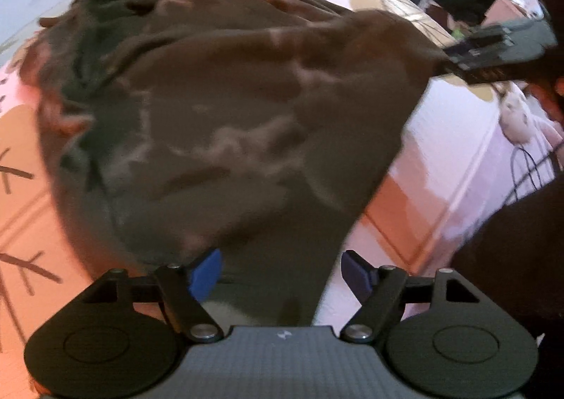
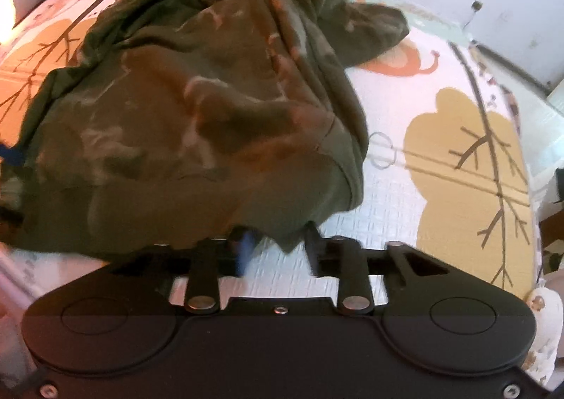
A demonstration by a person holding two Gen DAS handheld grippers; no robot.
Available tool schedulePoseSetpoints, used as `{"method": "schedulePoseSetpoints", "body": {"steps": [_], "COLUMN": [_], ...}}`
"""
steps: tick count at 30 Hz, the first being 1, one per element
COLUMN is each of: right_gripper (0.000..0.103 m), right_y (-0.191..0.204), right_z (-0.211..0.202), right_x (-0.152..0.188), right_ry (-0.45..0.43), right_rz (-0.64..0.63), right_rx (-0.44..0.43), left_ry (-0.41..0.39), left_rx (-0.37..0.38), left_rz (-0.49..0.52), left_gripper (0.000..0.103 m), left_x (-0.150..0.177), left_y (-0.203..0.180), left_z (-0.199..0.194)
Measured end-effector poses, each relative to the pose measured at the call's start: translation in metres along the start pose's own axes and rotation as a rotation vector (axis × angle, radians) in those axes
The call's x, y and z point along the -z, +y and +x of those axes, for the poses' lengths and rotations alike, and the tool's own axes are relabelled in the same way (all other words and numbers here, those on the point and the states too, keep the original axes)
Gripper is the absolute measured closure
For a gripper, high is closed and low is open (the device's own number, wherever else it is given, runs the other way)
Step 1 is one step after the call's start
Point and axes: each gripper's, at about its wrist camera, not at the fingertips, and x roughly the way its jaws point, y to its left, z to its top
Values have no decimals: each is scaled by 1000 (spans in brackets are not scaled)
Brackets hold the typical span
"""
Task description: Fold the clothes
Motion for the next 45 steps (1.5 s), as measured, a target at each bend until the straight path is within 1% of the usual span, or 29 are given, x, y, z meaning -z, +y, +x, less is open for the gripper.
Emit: {"method": "schedulePoseSetpoints", "body": {"steps": [3,5,6,7,8,10,15,18,21,22,26,27,28,29,30,31,33,35,36,37,39,41,42,43,44,45], "right_gripper": [68,69,72,82,87,93,95,95,95,95,95,95,95,95,95,95,95,95,95,95,94,89,83,72,65,56], "right_y": [3,1,0,-1,-2,-5,-10,-12,-14,-14,-13,-13,-13,-13,-14,-14,-12,-9,-8,-7,-5,-4,-4,-3,-1,3], "right_z": [4,7,9,10,12,13,10,7,3,1,-4,-5,-5,-6,-6,-6,-5,-5,-4,-3,-2,0,1,3,3,4], "right_x": [1,-1,-2,-3,-5,-8,-14,-17,-20,-21,-25,-25,-25,-25,-24,-23,-21,-19,-19,-19,-19,-18,-18,-17,-15,-13], "right_ry": [-41,-60,-69,-72,-76,-80,-97,-102,-105,-109,-122,-125,-127,-128,-128,-128,-129,-138,-142,-142,-146,-143,-138,-134,-137,-145], "right_rz": [14,36,45,56,68,100,156,183,209,209,203,201,199,198,196,193,184,173,171,171,170,174,176,178,167,144], "right_rx": [12,5,1,-6,-12,-28,-61,-78,-100,-104,-121,-120,-118,-114,-110,-108,-103,-99,-102,-105,-99,-86,-78,-71,-56,-29], "left_ry": [-11,-27,-41,-60,-75,-106,-167,-212,-239,-248,-301,-302,-297,-290,-288,-287,-291,-289,-290,-295,-301,-313,-320,-326,-335,-353], "left_rx": [46,65,69,67,65,64,100,87,96,87,-4,-33,-54,-61,-57,-54,-58,-79,-87,-87,-91,-94,-95,-96,-97,-99], "left_rz": [-3,-3,-1,-11,-21,-36,-34,-2,19,30,51,47,36,21,-2,-25,-63,-83,-91,-90,-88,-113,-125,-137,-150,-166], "left_gripper": [26,26,26,25,25,24,24,24,24,24,24,28,36,41,52,64,82,86,96,99,100,100,100,100,100,100], "left_x": [1,1,0,-2,-5,-12,-34,-51,-66,-70,-79,-81,-83,-84,-84,-84,-85,-89,-91,-92,-94,-95,-96,-96,-97,-98], "left_y": [-8,-11,-13,-15,-17,-20,-38,-58,-74,-79,-89,-87,-84,-80,-73,-67,-57,-52,-50,-50,-52,-48,-47,-45,-43,-39], "left_z": [9,8,8,9,9,12,23,31,41,45,55,57,58,58,57,55,51,50,49,48,46,42,40,38,35,29]}}
